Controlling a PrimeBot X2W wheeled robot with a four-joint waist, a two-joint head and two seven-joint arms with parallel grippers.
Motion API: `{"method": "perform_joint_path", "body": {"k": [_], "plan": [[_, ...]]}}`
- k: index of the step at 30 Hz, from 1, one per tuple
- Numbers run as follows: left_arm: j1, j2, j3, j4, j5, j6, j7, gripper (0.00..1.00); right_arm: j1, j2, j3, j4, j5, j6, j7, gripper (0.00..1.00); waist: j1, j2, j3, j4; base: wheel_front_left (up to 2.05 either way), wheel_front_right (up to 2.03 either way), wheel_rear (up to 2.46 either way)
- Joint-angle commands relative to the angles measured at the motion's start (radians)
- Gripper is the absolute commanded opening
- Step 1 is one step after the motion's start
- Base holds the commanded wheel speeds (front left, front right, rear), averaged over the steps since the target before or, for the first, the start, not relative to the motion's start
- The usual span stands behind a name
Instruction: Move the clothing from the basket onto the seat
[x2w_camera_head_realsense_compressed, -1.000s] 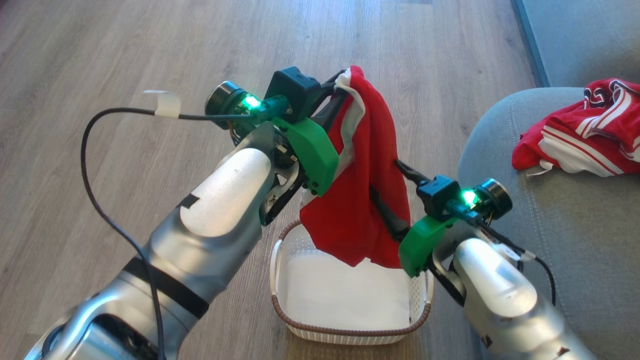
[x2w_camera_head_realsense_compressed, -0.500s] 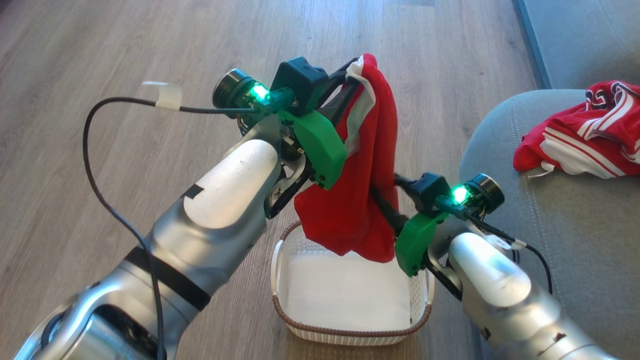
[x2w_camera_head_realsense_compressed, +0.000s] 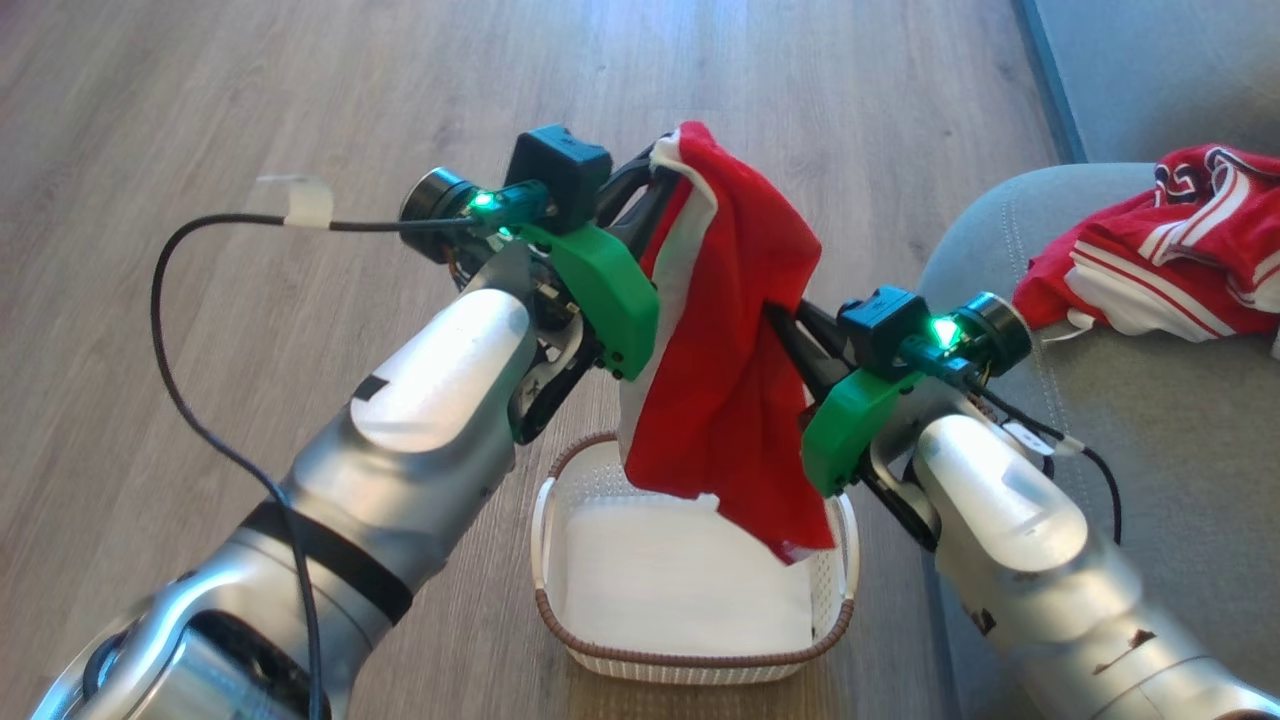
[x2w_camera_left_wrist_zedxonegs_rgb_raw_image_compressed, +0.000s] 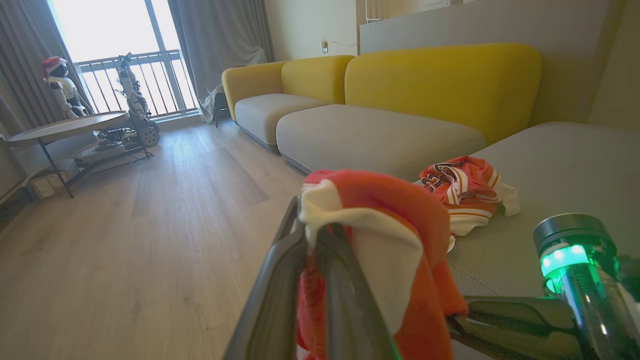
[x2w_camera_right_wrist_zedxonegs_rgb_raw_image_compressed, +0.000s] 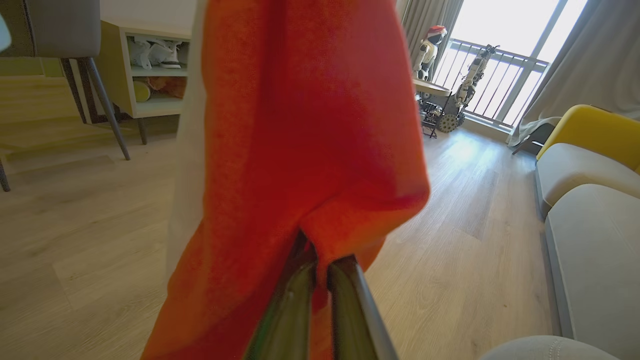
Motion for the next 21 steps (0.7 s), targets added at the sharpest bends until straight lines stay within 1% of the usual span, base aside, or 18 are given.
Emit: {"method": "perform_joint_path", "body": {"k": [1,2,3,5,10,14,21], "plan": [[-0.036,0.016,0.040,-0.008,-0.013,0.006,-0.013,0.09,-0.050,0.001,-0.005,-0.045,0.007,0.000,-0.009,0.00,0.0001,0.0000,0.001,-0.008,0.00,0.00,0.00],[-0.031,0.016,0.042,0.001,-0.017,0.005,-0.014,0.19,-0.052,-0.002,-0.011,-0.051,0.006,0.000,-0.009,0.00,0.0001,0.0000,0.001,-0.011,0.00,0.00,0.00],[-0.025,0.016,0.047,0.008,-0.021,0.005,-0.015,0.41,-0.054,-0.005,-0.015,-0.057,0.006,0.000,-0.009,0.00,0.0001,0.0000,0.001,-0.015,0.00,0.00,0.00],[-0.014,0.016,0.053,0.021,-0.027,0.002,-0.017,1.00,-0.058,-0.010,-0.026,-0.068,0.006,0.000,-0.009,0.00,0.0001,0.0000,0.002,-0.023,0.00,0.00,0.00],[0.015,0.016,0.069,0.030,-0.039,-0.004,-0.020,1.00,-0.065,-0.024,-0.052,-0.089,0.002,0.000,-0.009,0.00,0.0001,0.0000,0.004,-0.042,0.00,0.00,0.00],[0.039,0.016,0.088,0.009,-0.029,0.003,-0.021,1.00,-0.069,-0.032,-0.066,-0.098,-0.005,0.000,-0.009,0.00,0.0001,0.0000,0.006,-0.058,0.00,0.00,0.00],[0.127,0.017,0.122,-0.041,0.028,0.004,-0.021,1.00,-0.080,-0.063,-0.114,-0.112,-0.024,0.000,-0.009,0.00,0.0001,0.0000,0.012,-0.115,0.00,0.00,0.00]]}}
